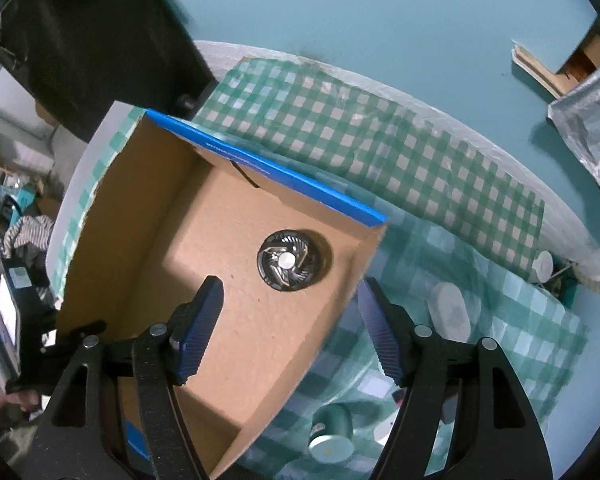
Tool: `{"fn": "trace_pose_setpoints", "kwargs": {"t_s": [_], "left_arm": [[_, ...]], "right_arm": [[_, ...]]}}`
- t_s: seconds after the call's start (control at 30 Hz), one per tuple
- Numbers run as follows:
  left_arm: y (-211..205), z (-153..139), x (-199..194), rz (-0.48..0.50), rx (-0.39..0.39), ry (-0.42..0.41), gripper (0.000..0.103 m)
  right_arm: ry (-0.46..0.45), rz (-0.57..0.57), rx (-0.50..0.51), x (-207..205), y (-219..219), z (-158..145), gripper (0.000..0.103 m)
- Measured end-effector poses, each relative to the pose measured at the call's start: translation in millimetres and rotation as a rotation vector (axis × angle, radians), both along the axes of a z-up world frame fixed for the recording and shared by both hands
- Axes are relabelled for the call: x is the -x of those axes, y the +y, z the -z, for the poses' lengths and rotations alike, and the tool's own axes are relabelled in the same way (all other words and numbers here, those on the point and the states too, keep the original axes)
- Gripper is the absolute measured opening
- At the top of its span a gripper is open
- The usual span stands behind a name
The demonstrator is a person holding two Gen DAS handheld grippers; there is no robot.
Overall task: Organize rigid objects
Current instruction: 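Move the right tool back to the objects and grasp the teal can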
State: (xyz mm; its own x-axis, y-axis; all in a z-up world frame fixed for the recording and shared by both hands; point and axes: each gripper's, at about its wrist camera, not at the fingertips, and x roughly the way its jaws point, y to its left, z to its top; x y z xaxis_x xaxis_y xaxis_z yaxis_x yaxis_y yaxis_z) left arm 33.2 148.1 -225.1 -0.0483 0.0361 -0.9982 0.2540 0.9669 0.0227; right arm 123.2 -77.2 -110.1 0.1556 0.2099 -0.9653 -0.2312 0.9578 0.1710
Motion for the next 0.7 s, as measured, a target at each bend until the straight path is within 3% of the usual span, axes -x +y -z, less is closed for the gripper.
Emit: {"fn": "trace_pose_setpoints", "kwargs": {"t_s": [0.27,0.7], "left_arm": [[8,-4,4,0.01,0.008,0.006,0.01],[5,-10,8,0.04,0.018,0.004,0.007]], "right_arm": [[0.006,0.093,0.002,22,-33,-9,0.071],[0.061,0.212,0.024,79,-78,6,0.071]]}}
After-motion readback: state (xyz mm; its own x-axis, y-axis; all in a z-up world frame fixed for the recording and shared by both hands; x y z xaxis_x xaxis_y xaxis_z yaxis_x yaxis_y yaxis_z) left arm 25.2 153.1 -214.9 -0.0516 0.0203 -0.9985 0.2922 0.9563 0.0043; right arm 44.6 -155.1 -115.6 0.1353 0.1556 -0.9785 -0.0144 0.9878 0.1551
